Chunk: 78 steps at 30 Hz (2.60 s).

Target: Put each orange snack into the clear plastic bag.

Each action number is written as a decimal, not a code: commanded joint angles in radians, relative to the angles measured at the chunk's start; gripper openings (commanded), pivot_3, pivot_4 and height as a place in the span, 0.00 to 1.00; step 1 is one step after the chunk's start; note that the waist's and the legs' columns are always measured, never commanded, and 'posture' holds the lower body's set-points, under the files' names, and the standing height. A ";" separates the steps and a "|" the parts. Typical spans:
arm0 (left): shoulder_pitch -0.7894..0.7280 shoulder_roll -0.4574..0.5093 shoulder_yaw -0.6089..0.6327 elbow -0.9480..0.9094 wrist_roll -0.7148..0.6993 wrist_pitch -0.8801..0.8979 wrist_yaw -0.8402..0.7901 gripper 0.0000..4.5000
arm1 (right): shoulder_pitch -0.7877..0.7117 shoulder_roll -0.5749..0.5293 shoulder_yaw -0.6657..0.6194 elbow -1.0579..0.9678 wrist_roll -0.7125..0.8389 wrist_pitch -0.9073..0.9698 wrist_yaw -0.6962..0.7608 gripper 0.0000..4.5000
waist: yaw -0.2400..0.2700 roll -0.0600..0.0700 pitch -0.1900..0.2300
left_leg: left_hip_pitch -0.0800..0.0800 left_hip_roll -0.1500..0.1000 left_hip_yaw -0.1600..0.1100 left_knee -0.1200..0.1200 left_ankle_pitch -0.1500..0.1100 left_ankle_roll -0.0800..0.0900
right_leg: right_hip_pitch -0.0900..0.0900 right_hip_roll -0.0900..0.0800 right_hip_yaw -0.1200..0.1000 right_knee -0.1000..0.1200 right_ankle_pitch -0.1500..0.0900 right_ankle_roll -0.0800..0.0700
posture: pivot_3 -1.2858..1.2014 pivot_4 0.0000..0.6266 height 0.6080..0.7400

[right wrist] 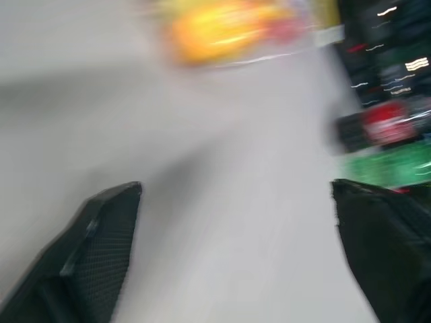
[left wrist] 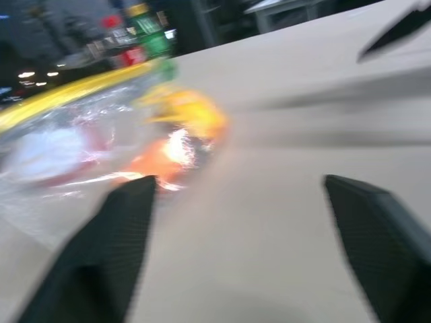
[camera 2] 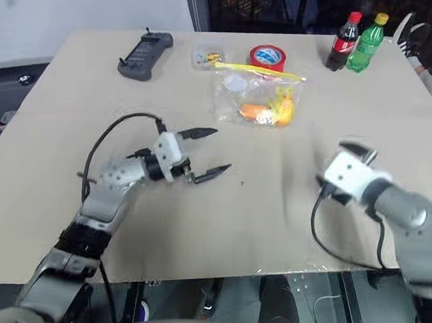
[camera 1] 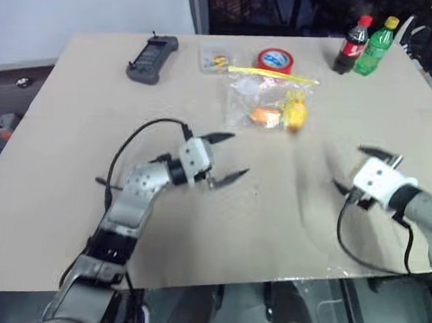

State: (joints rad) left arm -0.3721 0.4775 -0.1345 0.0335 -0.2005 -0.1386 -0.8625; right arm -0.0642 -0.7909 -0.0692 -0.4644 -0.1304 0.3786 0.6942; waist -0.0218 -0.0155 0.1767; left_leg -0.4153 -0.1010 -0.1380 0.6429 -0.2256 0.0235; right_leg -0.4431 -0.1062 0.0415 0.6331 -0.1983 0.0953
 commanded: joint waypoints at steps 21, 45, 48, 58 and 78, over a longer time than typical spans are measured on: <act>-0.092 -0.065 0.166 -0.140 -0.042 0.526 0.421 0.98 | -0.467 0.323 0.112 0.399 0.154 0.115 -0.117 1.00 | 0.013 0.003 0.003 | 0.018 0.011 0.005 0.004 0.000 -0.001 | 0.023 0.005 -0.007 -0.007 0.006 0.000 | 0.52 0.24 1.00; -0.089 -0.101 0.245 -0.238 -0.059 0.689 0.545 1.00 | -1.090 0.550 -0.004 1.641 0.199 -0.349 -0.172 0.14 | -0.024 0.003 0.004 | 0.016 0.008 0.013 -0.006 0.000 -0.001 | 0.012 0.004 0.003 -0.006 0.006 0.000 | 0.52 0.24 1.00; -0.081 -0.097 0.256 -0.244 -0.061 0.688 0.549 1.00 | -1.089 0.553 -0.008 1.641 0.205 -0.379 -0.140 0.01 | -0.025 0.003 0.004 | 0.016 0.008 0.013 -0.006 0.000 -0.001 | 0.012 0.004 0.003 -0.006 0.006 0.000 | 0.52 0.24 1.00; -0.083 -0.103 0.260 -0.226 -0.054 0.665 0.546 1.00 | -0.968 0.555 -0.002 1.460 0.256 -0.362 0.012 0.01 | -0.023 0.003 0.003 | 0.016 0.008 0.012 -0.006 0.000 -0.001 | 0.012 0.004 0.003 -0.006 0.006 0.000 | 0.52 0.24 1.00; -0.159 -0.001 0.282 -0.064 -0.145 0.676 0.338 1.00 | -0.273 0.405 0.081 0.176 0.449 0.237 -0.097 0.18 | -0.019 0.003 0.002 | 0.019 0.012 0.015 0.004 -0.002 0.003 | 0.017 0.007 0.004 -0.003 0.010 0.002 | 0.52 0.24 1.00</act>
State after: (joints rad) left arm -0.5067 0.4784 0.1478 -0.0202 -0.3389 0.5563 -0.5191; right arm -0.2998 -0.4089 -0.0051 -0.3111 0.3521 0.6430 0.6686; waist -0.0409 -0.0127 0.1792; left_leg -0.3948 -0.0862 -0.1234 0.6496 -0.2279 0.0265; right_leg -0.4240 -0.0960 0.0455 0.6301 -0.1873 0.0973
